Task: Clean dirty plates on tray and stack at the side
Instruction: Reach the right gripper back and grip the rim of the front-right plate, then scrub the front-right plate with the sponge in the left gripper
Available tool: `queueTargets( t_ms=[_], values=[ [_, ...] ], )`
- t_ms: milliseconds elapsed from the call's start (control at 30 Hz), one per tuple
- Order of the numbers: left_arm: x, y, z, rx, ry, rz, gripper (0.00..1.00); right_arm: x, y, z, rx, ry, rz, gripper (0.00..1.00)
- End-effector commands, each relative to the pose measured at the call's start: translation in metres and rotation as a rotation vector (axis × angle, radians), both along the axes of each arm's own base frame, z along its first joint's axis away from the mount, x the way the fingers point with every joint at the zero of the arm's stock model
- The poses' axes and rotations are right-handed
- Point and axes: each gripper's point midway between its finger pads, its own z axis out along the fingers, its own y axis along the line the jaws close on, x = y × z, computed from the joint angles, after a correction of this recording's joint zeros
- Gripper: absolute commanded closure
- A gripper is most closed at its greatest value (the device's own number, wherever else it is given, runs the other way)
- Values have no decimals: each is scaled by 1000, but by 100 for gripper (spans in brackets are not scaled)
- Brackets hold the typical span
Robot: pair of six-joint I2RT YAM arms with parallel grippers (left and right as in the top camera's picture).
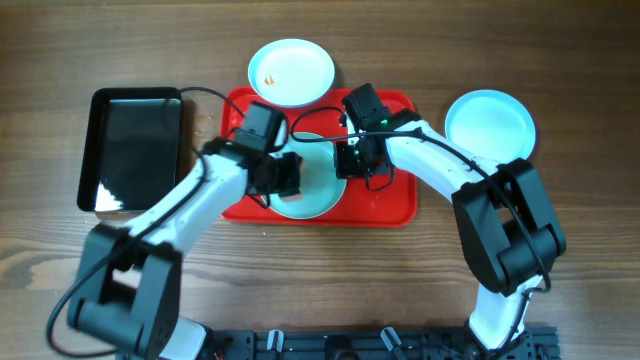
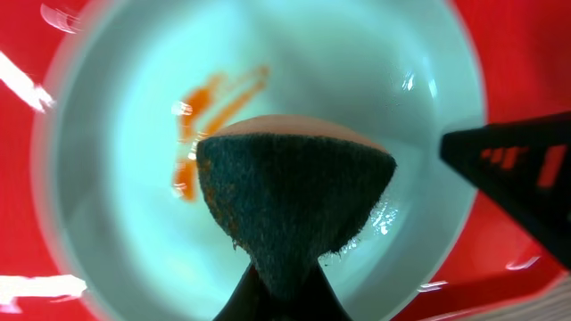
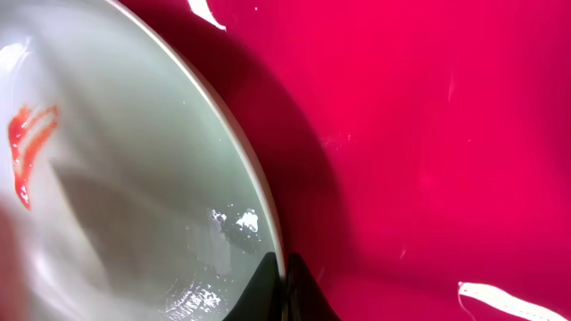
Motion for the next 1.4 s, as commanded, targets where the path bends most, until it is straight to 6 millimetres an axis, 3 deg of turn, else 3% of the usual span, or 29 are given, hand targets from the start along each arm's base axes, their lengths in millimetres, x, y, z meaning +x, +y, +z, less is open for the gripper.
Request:
queueTargets(
  t_ms=[0,167,367,533,733,800,900,967,1033,1367],
  values=[
    [-4,-26,-26,-21,45,-32,96,-4,-1,-12,-22,23,-28,96],
    [1,-39,-47,1,28,-62,96,-3,-2,-13,-29,22,-38,96],
    [25,21,-72,347,-73,45,96,-8,-8,-26,-67,50,-38,96],
    [48,68,-58,589,-205,149,96,-9,-15,-29,-108,53,-43,96],
    [63,93,-51,595,-214,210,96,-13,-18,-41,-124,82,-42,96],
    [61,84,-42,528,-186,194,96,-13,-17,-41,-123,81,-43,96],
    [56,38,-5,247,-183,126,96,-12,-17,-41,-120,76,-44,96],
    [47,-3,33,-3,-197,44,96,-12,-17,-41,-120,76,-45,96],
    [42,-18,43,-104,-172,39,96,-10,-16,-41,-117,71,-46,96],
    [34,-17,-48,-32,28,60,96,-10,-16,-41,-116,70,-46,96]
  ],
)
